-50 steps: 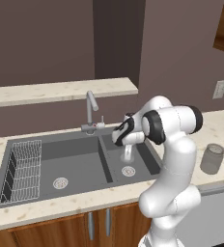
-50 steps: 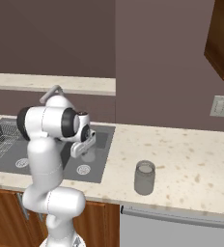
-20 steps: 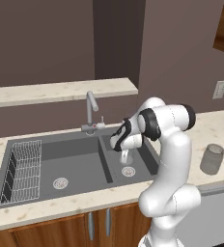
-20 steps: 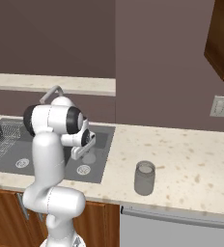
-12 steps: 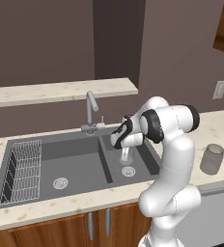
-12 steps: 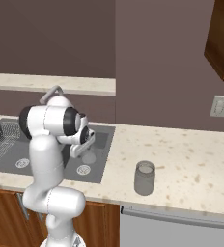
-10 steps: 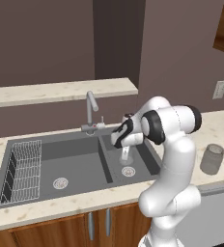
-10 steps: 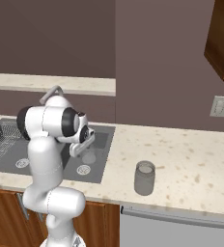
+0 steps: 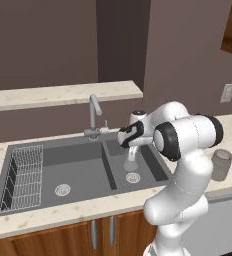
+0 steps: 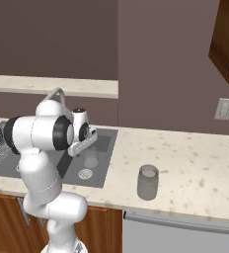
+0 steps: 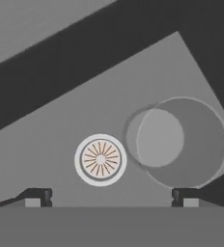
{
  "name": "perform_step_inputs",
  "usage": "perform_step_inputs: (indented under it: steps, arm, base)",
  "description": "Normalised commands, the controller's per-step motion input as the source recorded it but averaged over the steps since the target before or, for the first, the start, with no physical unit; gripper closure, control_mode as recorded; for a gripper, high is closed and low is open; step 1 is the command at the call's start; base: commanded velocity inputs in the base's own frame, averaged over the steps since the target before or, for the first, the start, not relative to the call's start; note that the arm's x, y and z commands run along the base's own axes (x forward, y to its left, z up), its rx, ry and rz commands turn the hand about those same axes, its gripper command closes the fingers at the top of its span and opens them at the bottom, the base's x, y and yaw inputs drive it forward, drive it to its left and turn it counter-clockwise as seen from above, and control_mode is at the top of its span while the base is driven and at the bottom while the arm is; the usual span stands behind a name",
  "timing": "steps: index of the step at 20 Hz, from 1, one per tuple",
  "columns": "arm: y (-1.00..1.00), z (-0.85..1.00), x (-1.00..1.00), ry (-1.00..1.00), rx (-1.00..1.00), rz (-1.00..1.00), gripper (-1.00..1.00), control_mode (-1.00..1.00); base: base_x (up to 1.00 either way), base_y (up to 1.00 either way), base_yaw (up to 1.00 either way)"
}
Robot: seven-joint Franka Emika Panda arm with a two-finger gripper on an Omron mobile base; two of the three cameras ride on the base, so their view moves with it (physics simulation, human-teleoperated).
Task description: Place the jar in the left basin and the glass cup in the right basin of the sink.
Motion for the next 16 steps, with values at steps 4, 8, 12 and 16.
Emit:
perform_step_inputs:
  steps: [4,8,12,16]
  arm:
    - [-0.16,0.4,-0.26,0.08,0.0,-0.25,-1.0,-1.0]
    - [-0.18,0.35,-0.29,0.05,0.0,-0.3,-1.0,-1.0]
    - [-0.16,0.35,-0.31,0.08,0.0,-0.3,-1.0,-1.0]
    - [-0.14,0.38,-0.3,0.11,0.0,-0.27,-1.0,-1.0]
  base:
    - [0.0,0.0,0.0]
    - [0.0,0.0,0.0]
    - [0.0,0.0,0.0]
    - [0.0,0.0,0.0]
